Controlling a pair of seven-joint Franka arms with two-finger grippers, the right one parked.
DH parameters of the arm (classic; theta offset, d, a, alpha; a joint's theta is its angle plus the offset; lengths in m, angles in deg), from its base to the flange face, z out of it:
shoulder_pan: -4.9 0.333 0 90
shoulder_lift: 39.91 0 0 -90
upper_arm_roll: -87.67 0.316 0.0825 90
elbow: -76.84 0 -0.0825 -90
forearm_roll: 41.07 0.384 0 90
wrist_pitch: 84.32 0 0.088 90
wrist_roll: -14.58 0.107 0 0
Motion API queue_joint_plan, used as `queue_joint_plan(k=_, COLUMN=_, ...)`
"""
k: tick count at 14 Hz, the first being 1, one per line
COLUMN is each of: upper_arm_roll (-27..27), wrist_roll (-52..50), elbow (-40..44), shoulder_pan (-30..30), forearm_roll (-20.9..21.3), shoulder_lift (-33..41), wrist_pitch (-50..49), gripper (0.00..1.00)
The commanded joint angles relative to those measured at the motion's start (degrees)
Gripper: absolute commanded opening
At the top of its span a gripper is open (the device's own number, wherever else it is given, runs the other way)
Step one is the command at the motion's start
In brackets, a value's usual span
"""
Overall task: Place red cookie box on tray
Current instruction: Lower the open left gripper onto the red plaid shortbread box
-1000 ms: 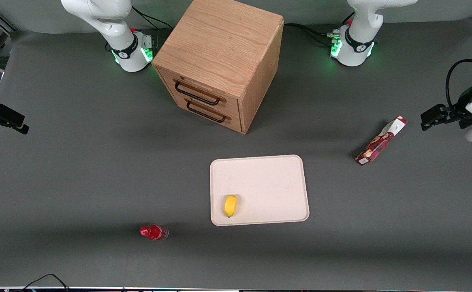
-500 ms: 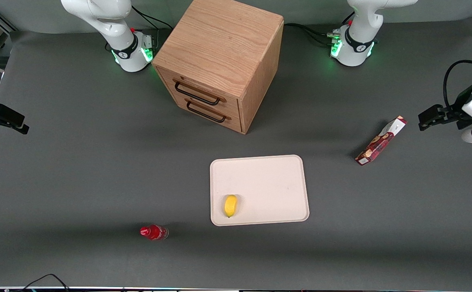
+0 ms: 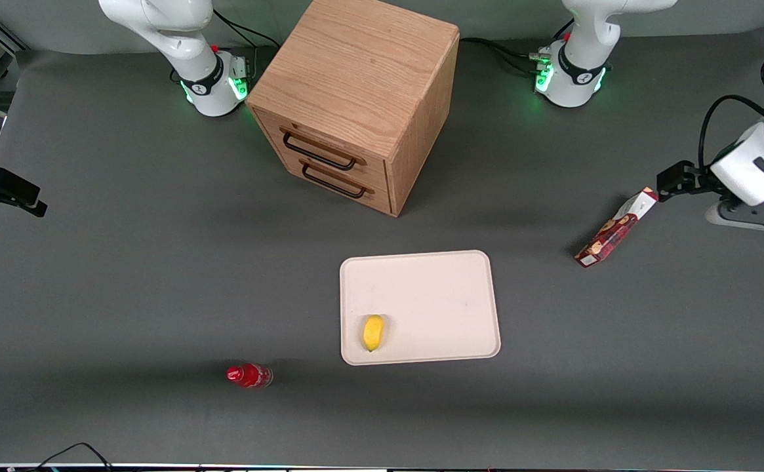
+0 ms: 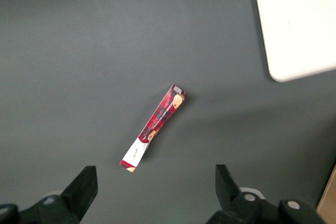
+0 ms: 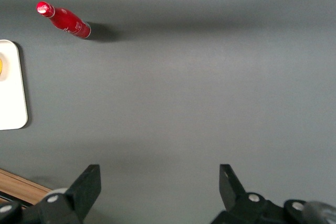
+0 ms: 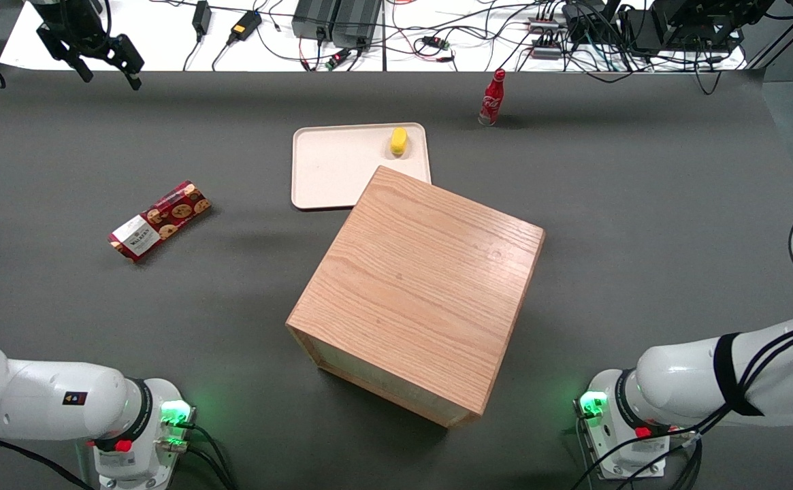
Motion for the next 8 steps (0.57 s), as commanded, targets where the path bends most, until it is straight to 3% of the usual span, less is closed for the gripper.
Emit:
queue_joint_plan(k=1, upper_arm_roll=1.63, wrist_roll=5.42, elbow=-6.87, shoulder_pan=-0.15, forearm_roll=0.36, shoulder_lift=1.88, wrist_pitch=1.96, gripper=1.0)
queue_joint_plan(k=4, upper_arm_roll=1.99, wrist_roll=5.86, elbow=-17.15, shoulder_pan=-0.06, forearm_roll=0.54, shoulder_lift=5.83, wrist_pitch=8.29, gripper=1.0)
queue_joint_plan(k=8, upper_arm_roll=6.38, wrist_roll=16.65, elbow=-28.83, shoulder_pan=-0.15, forearm_roll=0.54, shoulder_lift=7.24, wrist_pitch=18.81, gripper=1.0)
